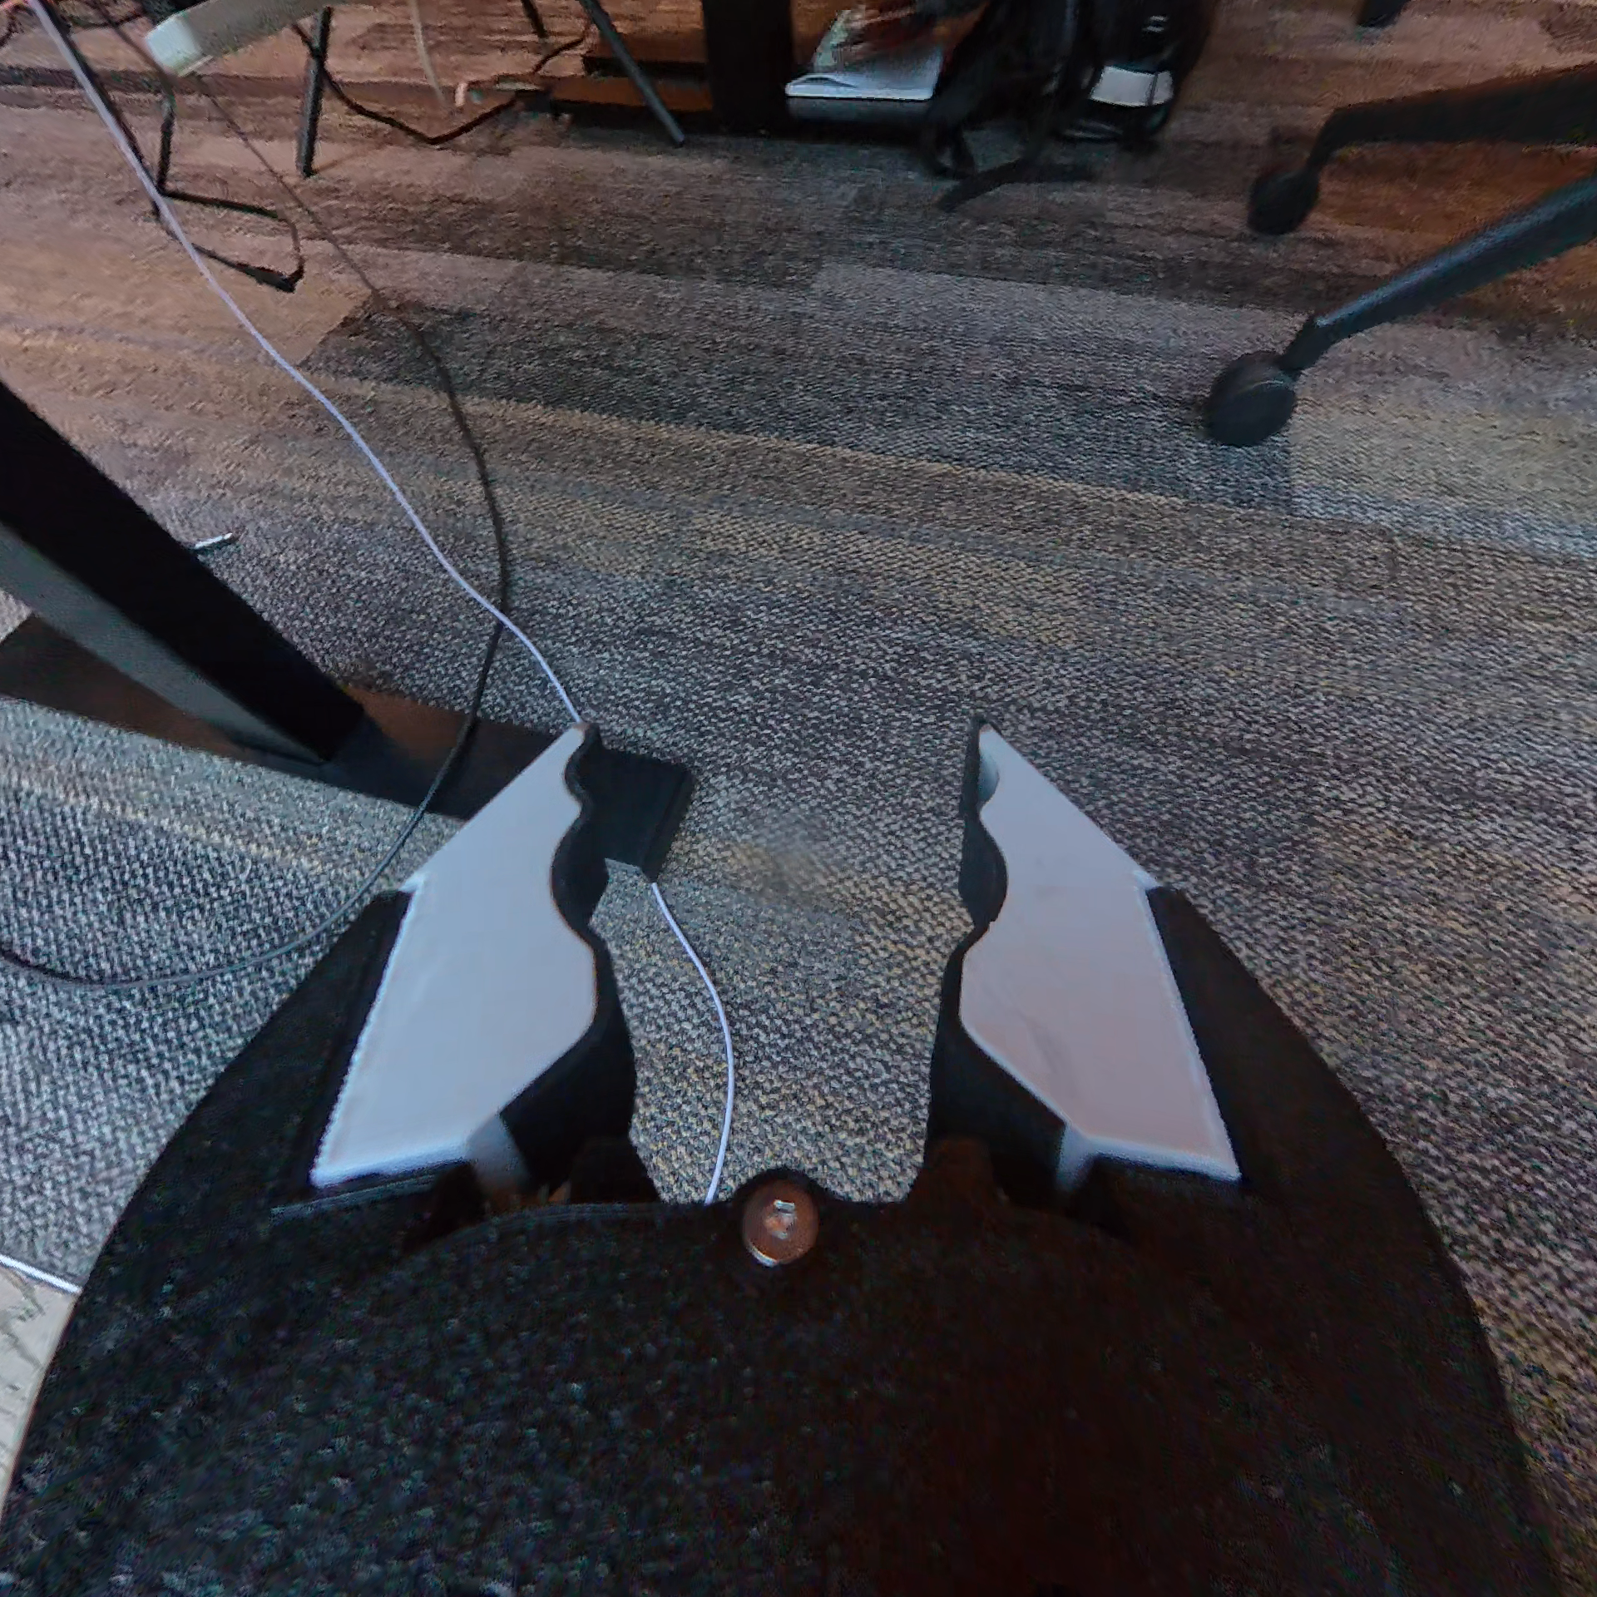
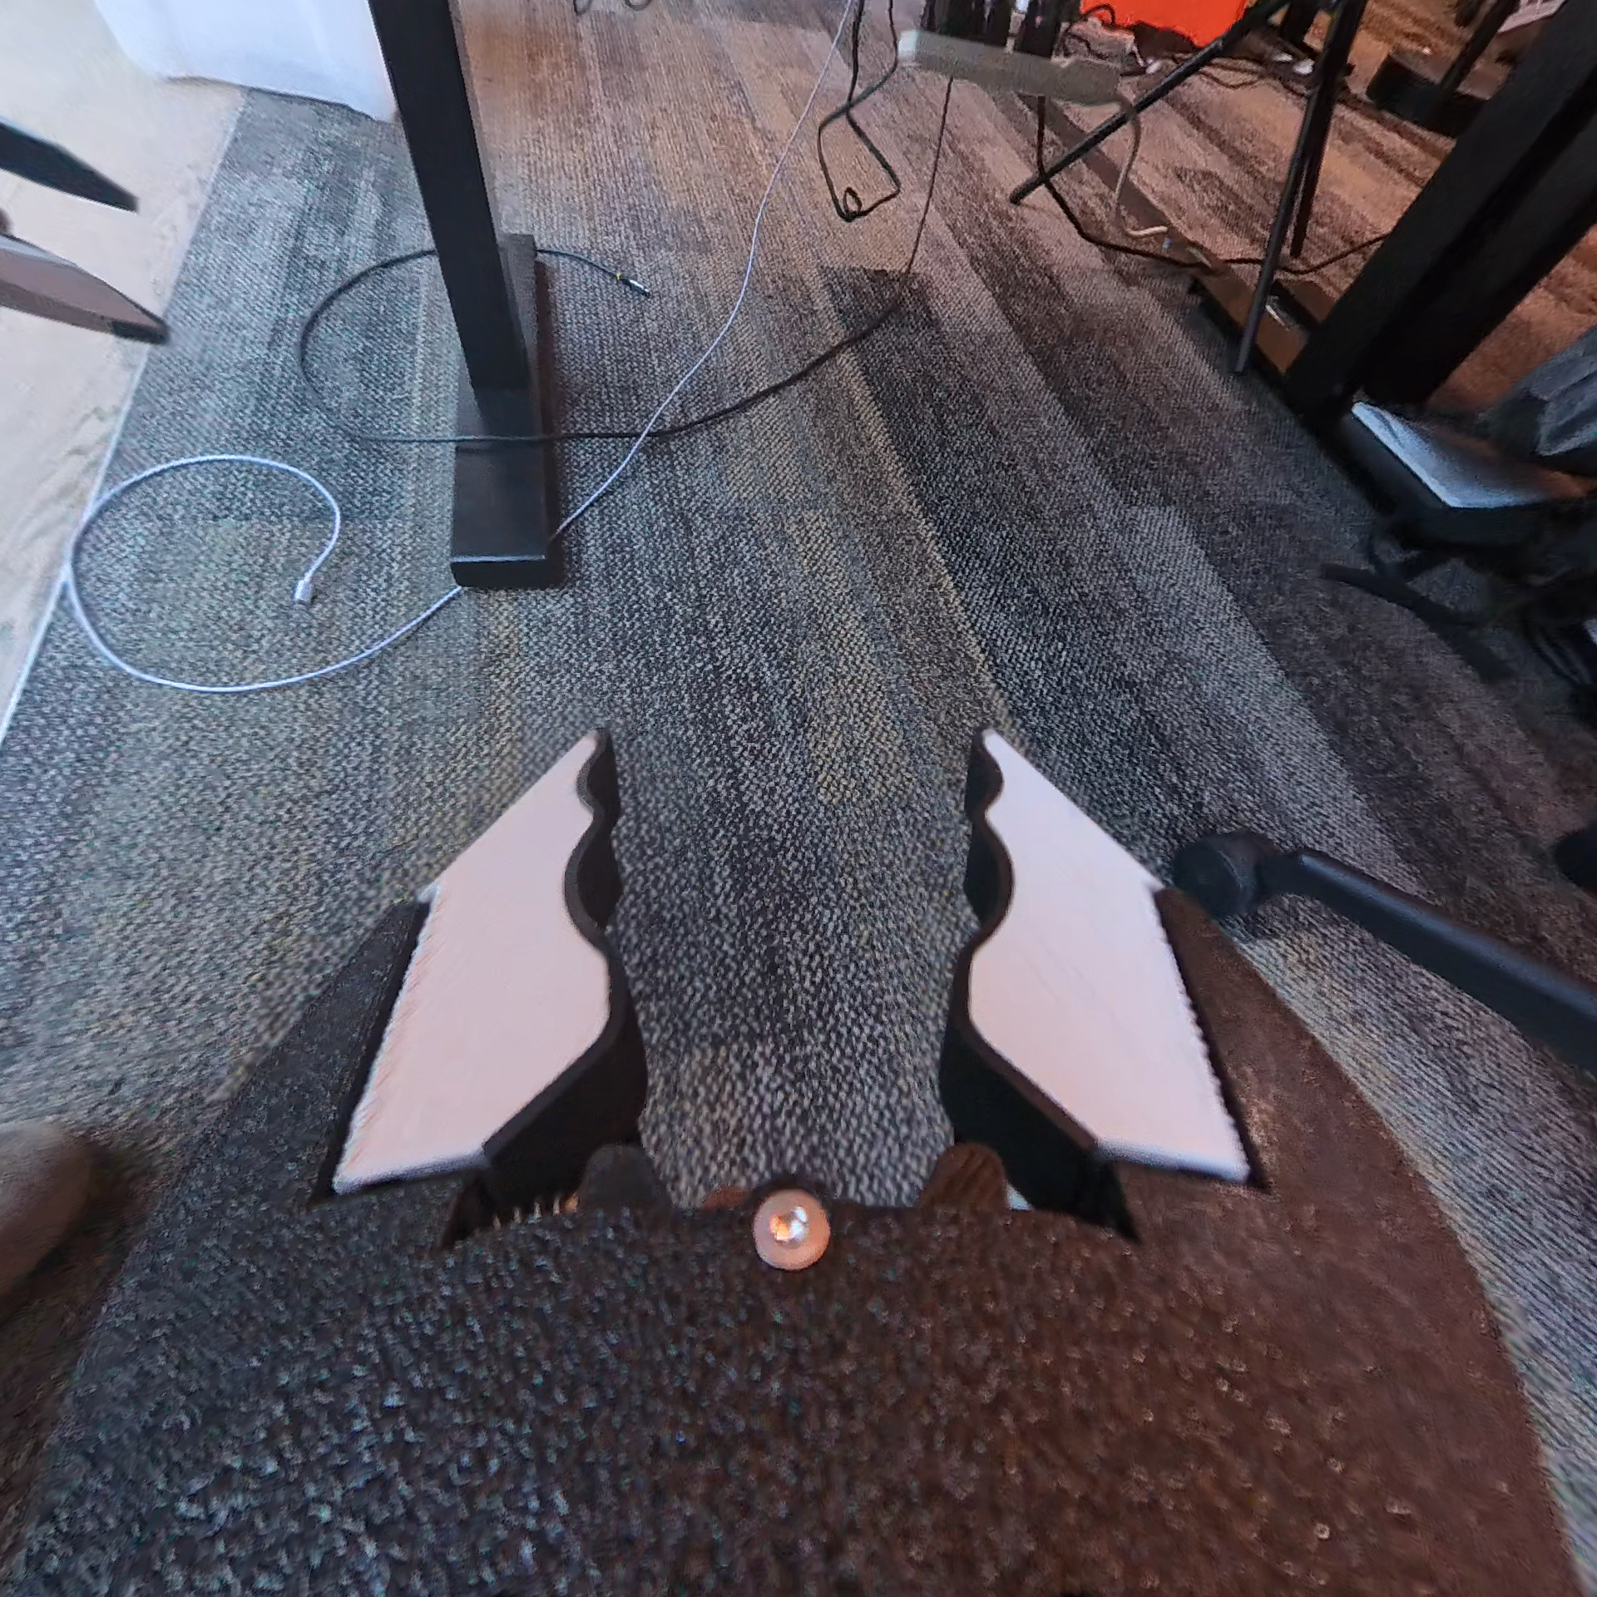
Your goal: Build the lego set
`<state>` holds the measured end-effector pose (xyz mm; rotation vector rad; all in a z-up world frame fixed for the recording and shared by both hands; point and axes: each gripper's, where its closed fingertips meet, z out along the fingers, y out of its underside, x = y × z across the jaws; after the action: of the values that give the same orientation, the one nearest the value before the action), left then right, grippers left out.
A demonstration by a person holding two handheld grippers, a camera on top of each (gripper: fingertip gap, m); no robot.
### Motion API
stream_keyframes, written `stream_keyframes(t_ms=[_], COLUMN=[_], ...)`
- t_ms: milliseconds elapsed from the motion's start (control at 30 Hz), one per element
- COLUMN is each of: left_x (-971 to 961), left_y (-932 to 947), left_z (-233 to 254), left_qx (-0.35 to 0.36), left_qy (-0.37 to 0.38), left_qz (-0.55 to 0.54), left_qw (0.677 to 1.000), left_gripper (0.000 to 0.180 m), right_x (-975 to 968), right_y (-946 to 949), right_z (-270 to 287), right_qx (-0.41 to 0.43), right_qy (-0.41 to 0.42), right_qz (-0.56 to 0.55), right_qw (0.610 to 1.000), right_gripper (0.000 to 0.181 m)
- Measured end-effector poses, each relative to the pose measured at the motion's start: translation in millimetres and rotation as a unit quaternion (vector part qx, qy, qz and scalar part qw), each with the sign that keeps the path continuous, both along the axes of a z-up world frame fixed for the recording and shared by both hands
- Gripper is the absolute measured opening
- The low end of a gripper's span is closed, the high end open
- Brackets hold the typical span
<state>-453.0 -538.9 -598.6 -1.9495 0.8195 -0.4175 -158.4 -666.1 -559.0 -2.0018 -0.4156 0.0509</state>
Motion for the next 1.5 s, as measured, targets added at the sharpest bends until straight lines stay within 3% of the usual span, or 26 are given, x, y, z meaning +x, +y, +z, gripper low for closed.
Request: stream_keyframes(t_ms=[233,467,667,1033,1267,1500], left_x=[-22.6,-25.0,-41.1,-119.1,-151.5,-95.0], left_y=[1.9,-27.0,-35.9,-52.9,-81.5,-55.3], left_z=[-38.4,-63.5,-57.0,-61.1,-82.7,-80.5], left_qx=[-0.003,-0.040,-0.030,0.024,-0.002,-0.016], left_qy=[-0.026,-0.019,-0.007,-0.034,-0.022,-0.022], left_qz=[0.051,0.060,0.063,0.188,0.209,0.133], left_qw=[0.998,0.997,0.998,0.981,0.978,0.991], left_gripper=[0.082,0.081,0.081,0.082,0.082,0.082], right_x=[0.2,8.5,-9.2,-31.5,-54.8,-16.5], right_y=[17.4,7.5,7.5,48.6,66.9,45.9], right_z=[-81.8,-111.4,-113.1,-103.3,-110.3,-103.3], right_qx=[-0.029,-0.073,-0.091,-0.120,-0.118,-0.098], right_qy=[-0.014,-0.018,-0.032,-0.100,-0.077,-0.026], right_qz=[0.035,0.042,0.076,0.124,0.123,0.059], right_qw=[0.999,0.996,0.992,0.980,0.982,0.993], right_gripper=[0.079,0.080,0.080,0.081,0.081,0.084])
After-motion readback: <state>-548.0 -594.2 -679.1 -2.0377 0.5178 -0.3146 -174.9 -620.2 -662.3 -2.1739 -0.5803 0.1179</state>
